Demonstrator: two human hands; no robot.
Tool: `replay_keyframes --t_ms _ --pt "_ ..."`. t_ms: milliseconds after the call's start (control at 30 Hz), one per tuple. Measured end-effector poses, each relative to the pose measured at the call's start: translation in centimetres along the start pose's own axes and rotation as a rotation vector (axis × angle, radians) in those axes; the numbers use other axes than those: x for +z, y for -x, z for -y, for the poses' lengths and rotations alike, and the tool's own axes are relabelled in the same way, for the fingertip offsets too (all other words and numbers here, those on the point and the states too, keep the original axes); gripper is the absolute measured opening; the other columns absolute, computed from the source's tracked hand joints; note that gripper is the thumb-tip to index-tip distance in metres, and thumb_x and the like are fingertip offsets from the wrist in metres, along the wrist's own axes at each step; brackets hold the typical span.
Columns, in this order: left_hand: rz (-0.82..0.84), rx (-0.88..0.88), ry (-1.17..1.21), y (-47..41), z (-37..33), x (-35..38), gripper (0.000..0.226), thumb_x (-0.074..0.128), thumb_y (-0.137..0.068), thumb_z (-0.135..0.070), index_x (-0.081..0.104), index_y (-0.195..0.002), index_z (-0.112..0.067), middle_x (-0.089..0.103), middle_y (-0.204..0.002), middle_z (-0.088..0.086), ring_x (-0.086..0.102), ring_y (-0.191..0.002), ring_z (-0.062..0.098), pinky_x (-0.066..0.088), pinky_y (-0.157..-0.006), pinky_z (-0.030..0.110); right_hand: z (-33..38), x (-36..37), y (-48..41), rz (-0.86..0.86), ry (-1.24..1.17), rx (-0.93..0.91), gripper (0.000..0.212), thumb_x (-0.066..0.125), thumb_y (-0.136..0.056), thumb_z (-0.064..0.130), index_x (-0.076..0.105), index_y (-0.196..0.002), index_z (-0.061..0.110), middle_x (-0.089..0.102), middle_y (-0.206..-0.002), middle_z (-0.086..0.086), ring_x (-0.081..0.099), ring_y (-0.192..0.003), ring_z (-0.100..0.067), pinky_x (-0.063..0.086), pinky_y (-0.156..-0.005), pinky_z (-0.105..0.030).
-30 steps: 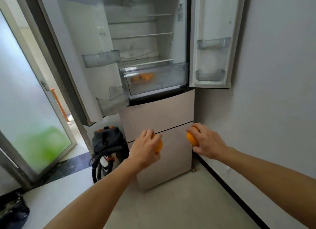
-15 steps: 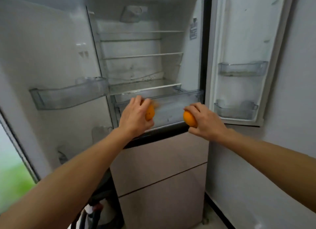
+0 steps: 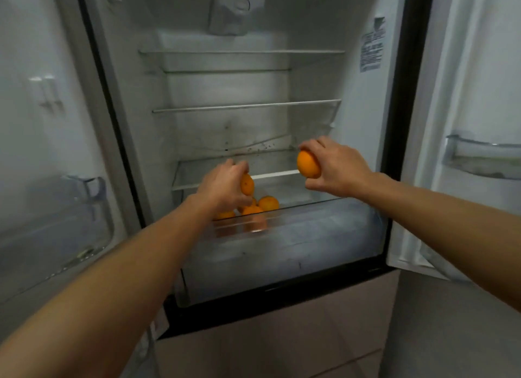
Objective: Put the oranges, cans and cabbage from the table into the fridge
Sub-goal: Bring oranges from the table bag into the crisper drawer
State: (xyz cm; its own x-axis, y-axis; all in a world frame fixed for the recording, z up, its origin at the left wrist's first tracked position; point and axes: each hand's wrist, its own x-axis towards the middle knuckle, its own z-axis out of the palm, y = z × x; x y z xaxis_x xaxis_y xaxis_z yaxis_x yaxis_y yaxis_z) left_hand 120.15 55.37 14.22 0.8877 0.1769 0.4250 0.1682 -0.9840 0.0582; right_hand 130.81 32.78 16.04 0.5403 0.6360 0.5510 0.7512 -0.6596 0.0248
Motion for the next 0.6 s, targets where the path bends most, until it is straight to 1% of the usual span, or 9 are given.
replay_keyframes --t_ms 67,133,200,300,367,433,500,533,600 --pt "0.113 -0.011 -0.082 -1.7 0.8 1.2 0.069 0.079 -0.067 -0.041 0.048 -0.125 -0.020 0.056 -0.118 0.008 0.054 -0.105 0.030 0.048 -0.080 0.039 -0.6 2.0 -3.6 0.191 0.044 -0.051 0.069 0.076 -0.067 0.047 0.046 -0.126 0.027 0.056 -0.118 -0.006 0.057 -0.099 -0.030 0.049 -0.077 -0.038" --pt "0.240 -0.039 -0.150 -3.3 1.4 2.7 0.075 0.080 -0.066 -0.042 0.046 -0.129 -0.019 0.057 -0.119 0.009 0.056 -0.106 0.029 0.050 -0.080 0.039 -0.9 4.8 -6.8 0.394 0.102 -0.124 0.067 0.077 -0.065 0.050 0.051 -0.122 0.027 0.061 -0.114 -0.005 0.059 -0.100 -0.029 0.050 -0.078 -0.037" --pt "0.356 -0.070 -0.208 -4.7 1.7 4.3 0.069 0.079 -0.065 -0.043 0.050 -0.123 -0.018 0.060 -0.117 0.009 0.058 -0.104 0.029 0.052 -0.080 0.038 -1.0 8.0 -9.3 0.545 0.171 -0.204 0.063 0.077 -0.064 0.052 0.055 -0.118 0.028 0.063 -0.111 -0.003 0.059 -0.097 -0.026 0.050 -0.075 -0.034" --pt "0.522 -0.101 -0.262 -6.4 1.6 6.7 0.043 0.076 -0.068 -0.042 0.056 -0.099 -0.020 0.063 -0.107 0.006 0.061 -0.095 0.027 0.049 -0.071 0.031 -0.7 13.1 -12.0 0.687 0.216 -0.317 0.057 0.075 -0.062 0.054 0.058 -0.110 0.027 0.063 -0.103 -0.002 0.060 -0.091 -0.025 0.051 -0.073 -0.034" --pt "0.611 -0.136 -0.240 -7.2 1.8 7.9 0.034 0.075 -0.071 -0.040 0.055 -0.093 -0.023 0.064 -0.104 0.004 0.060 -0.091 0.024 0.046 -0.069 0.028 -0.4 16.0 -13.2 0.790 0.226 -0.362 0.056 0.076 -0.063 0.054 0.059 -0.107 0.024 0.064 -0.102 -0.002 0.062 -0.090 -0.025 0.052 -0.075 -0.034" --pt "0.680 -0.178 -0.195 -7.8 2.4 8.8 0.036 0.076 -0.072 -0.040 0.060 -0.097 -0.019 0.065 -0.103 0.003 0.060 -0.088 0.021 0.049 -0.072 0.028 -0.1 18.4 -13.8 0.910 0.206 -0.366 0.052 0.078 -0.066 0.049 0.058 -0.106 0.021 0.062 -0.100 -0.002 0.062 -0.087 -0.024 0.053 -0.069 -0.033" --pt "0.734 -0.208 -0.186 -8.1 3.1 9.7 0.044 0.079 -0.070 -0.042 0.062 -0.104 -0.019 0.065 -0.104 0.002 0.061 -0.092 0.021 0.052 -0.078 0.031 0.2 20.1 -13.8 1.015 0.156 -0.350 0.053 0.080 -0.069 0.043 0.058 -0.107 0.014 0.061 -0.101 -0.005 0.064 -0.085 -0.026 0.051 -0.057 -0.031" --pt "0.764 -0.216 -0.193 -8.2 3.4 10.2 0.047 0.080 -0.069 -0.042 0.061 -0.105 -0.019 0.064 -0.105 0.002 0.061 -0.093 0.022 0.052 -0.080 0.032 0.3 20.8 -13.7 1.032 0.131 -0.350 0.054 0.081 -0.068 0.043 0.059 -0.106 0.011 0.062 -0.101 -0.007 0.066 -0.082 -0.027 0.052 -0.054 -0.031" --pt "0.820 -0.223 -0.202 -8.1 3.8 11.5 0.047 0.081 -0.070 -0.039 0.057 -0.104 -0.017 0.060 -0.107 0.003 0.058 -0.094 0.022 0.051 -0.080 0.033 0.4 21.6 -13.5 1.000 0.101 -0.387 0.057 0.081 -0.065 0.047 0.061 -0.105 0.011 0.065 -0.099 -0.009 0.066 -0.076 -0.026 0.054 -0.054 -0.030"
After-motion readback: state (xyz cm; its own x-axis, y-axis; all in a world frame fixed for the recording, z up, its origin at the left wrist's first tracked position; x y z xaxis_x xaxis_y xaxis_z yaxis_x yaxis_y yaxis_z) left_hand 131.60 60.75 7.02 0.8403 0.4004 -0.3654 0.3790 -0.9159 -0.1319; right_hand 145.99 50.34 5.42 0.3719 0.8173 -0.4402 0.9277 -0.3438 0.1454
